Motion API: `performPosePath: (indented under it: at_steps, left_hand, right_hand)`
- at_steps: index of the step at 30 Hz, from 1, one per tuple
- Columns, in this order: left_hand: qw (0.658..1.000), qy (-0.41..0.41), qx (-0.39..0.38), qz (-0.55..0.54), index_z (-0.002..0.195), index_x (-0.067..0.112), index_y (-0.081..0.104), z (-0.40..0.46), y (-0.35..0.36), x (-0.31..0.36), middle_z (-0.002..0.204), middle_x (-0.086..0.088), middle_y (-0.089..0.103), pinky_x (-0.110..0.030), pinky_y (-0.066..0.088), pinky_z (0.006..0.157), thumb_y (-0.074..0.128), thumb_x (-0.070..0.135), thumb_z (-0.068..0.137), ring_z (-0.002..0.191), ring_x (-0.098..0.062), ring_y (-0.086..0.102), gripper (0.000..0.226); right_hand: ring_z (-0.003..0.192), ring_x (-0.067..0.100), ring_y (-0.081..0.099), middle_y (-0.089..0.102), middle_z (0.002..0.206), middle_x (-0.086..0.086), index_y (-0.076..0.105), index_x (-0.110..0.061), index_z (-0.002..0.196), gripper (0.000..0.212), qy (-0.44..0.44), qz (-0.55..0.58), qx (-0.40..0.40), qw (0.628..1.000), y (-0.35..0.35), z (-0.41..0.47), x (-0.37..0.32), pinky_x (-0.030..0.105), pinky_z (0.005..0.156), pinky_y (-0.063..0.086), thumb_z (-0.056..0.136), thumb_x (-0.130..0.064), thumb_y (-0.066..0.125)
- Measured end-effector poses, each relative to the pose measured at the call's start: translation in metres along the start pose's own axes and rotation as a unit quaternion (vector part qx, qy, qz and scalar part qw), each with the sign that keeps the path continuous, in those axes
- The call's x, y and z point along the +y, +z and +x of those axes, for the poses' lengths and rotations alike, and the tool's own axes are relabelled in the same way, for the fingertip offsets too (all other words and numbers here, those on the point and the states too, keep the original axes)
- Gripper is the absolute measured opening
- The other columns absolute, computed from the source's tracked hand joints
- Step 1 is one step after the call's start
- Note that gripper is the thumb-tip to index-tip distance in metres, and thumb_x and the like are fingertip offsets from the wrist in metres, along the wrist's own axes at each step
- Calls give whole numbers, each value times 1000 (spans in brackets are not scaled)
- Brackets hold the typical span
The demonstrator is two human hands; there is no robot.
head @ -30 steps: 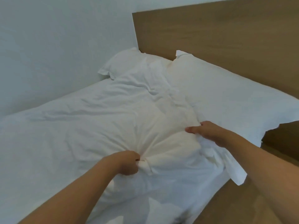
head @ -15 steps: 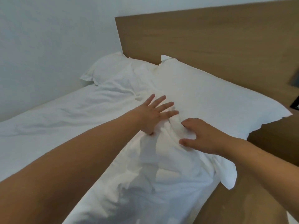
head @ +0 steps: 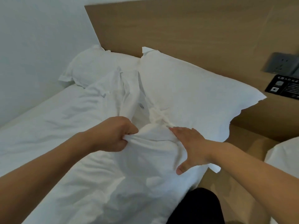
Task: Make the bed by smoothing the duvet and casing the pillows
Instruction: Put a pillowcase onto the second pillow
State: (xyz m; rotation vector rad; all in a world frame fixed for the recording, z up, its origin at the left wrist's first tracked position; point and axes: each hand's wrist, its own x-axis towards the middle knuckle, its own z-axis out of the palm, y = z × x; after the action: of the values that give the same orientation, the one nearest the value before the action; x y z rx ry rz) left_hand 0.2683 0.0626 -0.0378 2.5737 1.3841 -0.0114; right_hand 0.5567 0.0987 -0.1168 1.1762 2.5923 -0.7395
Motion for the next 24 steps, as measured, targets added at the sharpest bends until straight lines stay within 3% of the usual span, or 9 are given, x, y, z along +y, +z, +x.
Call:
performPosePath:
  at_steps: [2,4,6,10,14,16,17,20,24]
  left_hand:
    - [999,-4,7,-34,63,18,39,-7,-16,-4,59,2,45,-38,43,54,46,7,59,61,-19,47,14]
    - [998,-47,-38,-35,79,30,43,-5,-29,-9,65,7,48,-33,44,61,46,10,61,69,-14,49,27]
    - [989,-80,-118,46,109,49,38,0,-34,-19,77,12,55,-27,44,73,45,18,67,82,-11,49,53]
    - [930,-167,-255,207,131,50,33,17,-27,-48,100,15,63,-22,35,90,43,30,79,100,-9,57,56]
    - [888,-142,-310,307,149,37,-19,30,-15,-51,158,6,5,-43,3,119,28,45,88,149,-25,6,77]
    - [913,-73,-353,191,151,39,-15,48,-13,-44,158,17,-3,-46,-8,119,26,41,87,150,-19,-7,76]
    - [905,-125,-403,46,154,38,3,59,-13,-46,158,13,17,-40,4,120,34,37,87,146,-15,12,74]
    - [770,-400,-402,-292,120,23,66,97,-1,-54,116,-8,69,-34,45,88,50,49,69,91,-19,60,59]
    - [876,-354,-325,-52,72,21,58,142,44,-44,73,3,60,-34,46,79,51,77,75,74,-19,57,56]
  right_hand:
    - [145,10,-15,-16,158,-12,-11,-30,151,126,-49,-49,9,998,-6,18,10,38,118,-15,64,-71,70]
    - [146,9,6,9,158,-11,10,-27,150,102,-96,-56,11,994,-14,38,14,36,120,-10,73,-62,66]
    - [130,12,42,53,133,-6,32,-29,139,65,-118,-10,-27,993,-19,51,9,33,120,11,81,-46,58]
    - [107,20,55,60,119,-2,47,-26,125,42,-75,185,-144,969,-24,69,-21,33,94,44,84,-24,56]
    - [100,21,60,63,107,-4,56,-22,99,19,-90,254,-198,943,-28,97,-40,41,93,50,81,-21,52]
    - [100,20,59,61,107,-4,55,-30,98,18,-95,252,-247,931,-25,99,-38,36,90,51,83,-20,53]
    - [102,19,58,61,113,-4,56,-33,107,25,-97,248,-269,925,-23,98,-36,34,91,49,84,-21,54]
    - [107,10,54,56,127,-12,48,-37,131,49,-105,263,-282,917,-18,96,-29,25,92,43,84,-28,60]
    - [108,3,55,59,120,-23,55,-44,122,56,-100,288,-283,910,-1,95,-31,26,97,45,70,-49,75]
